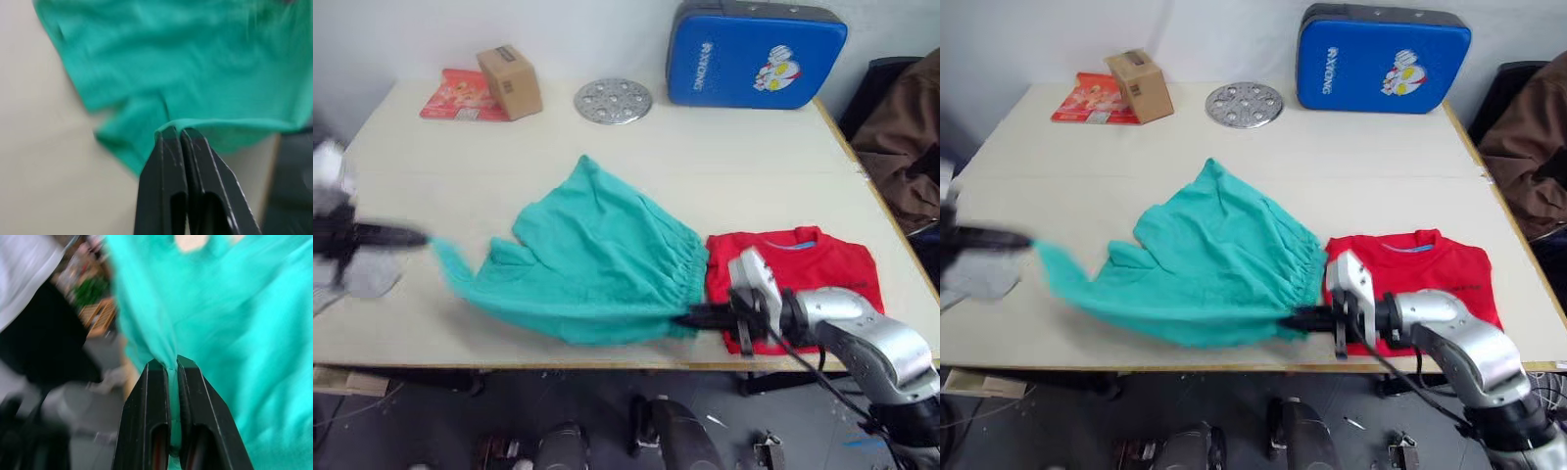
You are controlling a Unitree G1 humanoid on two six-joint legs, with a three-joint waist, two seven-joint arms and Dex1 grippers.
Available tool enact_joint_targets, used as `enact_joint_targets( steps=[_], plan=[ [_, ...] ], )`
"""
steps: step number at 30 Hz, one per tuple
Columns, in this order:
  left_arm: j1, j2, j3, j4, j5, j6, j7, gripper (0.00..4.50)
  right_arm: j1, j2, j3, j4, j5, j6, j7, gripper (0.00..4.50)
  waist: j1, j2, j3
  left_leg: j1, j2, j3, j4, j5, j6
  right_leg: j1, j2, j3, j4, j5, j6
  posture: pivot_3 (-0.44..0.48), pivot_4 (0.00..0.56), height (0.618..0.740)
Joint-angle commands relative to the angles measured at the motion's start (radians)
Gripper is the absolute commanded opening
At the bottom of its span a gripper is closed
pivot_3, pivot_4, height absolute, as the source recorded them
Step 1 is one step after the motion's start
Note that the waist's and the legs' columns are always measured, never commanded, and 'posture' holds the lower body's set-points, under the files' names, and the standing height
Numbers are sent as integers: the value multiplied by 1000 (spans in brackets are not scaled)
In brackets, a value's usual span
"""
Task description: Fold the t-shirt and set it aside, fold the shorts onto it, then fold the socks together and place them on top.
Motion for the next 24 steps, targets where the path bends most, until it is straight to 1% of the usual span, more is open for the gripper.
enact_joint_targets(
  steps=[1,2,4,7,10,12,15,19,20,22,23,24],
  plan=[
    [-262,-142,-26,266,134,-118,167,19,-35,48,-114,21,71,73,-149,0,4,-3,-2,-1,2,0,2,-1,1,-2,1,1,0,1,0,0,150,740],
    [-324,-192,-32,340,167,-164,207,19,-42,62,-134,24,79,87,-187,0,4,-4,-2,-1,1,0,2,-2,2,-1,0,2,0,1,0,0,150,740],
    [-429,-294,-39,483,236,-261,333,19,-50,94,-168,30,73,107,-271,0,0,-4,-3,-4,1,1,2,-4,5,-2,-1,2,0,1,1,0,150,740],
    [-510,-415,-53,623,332,-352,534,19,-50,134,-188,40,30,121,-385,0,-12,-4,-2,-4,1,3,2,-6,7,-3,-2,2,-1,1,2,0,150,740],
    [-520,-491,-83,693,428,-395,690,19,-57,162,-177,59,-24,122,-473,0,-29,-3,-2,-3,0,4,1,-7,8,-4,-3,3,-1,0,2,0,150,740],
    [-509,-543,-86,719,469,-407,769,19,-64,189,-169,81,-60,115,-520,0,-38,-3,-2,0,0,5,1,-6,6,-4,-2,4,-1,0,2,0,150,740],
    [-491,-614,-99,739,522,-422,860,19,-63,214,-154,104,-104,101,-557,0,-46,-3,-2,2,0,5,0,-3,2,-4,-2,6,2,0,2,0,150,740],
    [-482,-665,-97,748,581,-430,972,19,-60,226,-147,98,-139,108,-577,0,-51,-3,-2,3,1,5,-1,-2,0,-4,0,8,3,-1,1,0,150,740],
    [-481,-670,-94,749,591,-429,989,211,-59,225,-147,93,-143,108,-573,0,-53,-3,-2,3,1,6,-1,-2,-1,-4,1,9,3,-1,1,0,150,740],
    [-479,-672,-87,751,606,-432,1014,623,-56,221,-158,72,-134,120,-566,575,-55,-3,-2,4,2,6,-2,-1,-2,-4,2,9,3,-1,0,0,150,740],
    [-479,-670,-85,751,613,-436,1023,901,-53,215,-164,59,-129,124,-561,808,-54,-3,-2,4,2,6,-2,-1,-2,-4,2,9,3,-1,0,0,150,740],
    [-479,-665,-82,751,618,-442,1030,1259,-49,205,-171,42,-126,127,-554,1168,-53,-3,-2,4,2,6,-3,-1,-3,-4,3,9,3,-1,0,0,150,740]
  ],
)
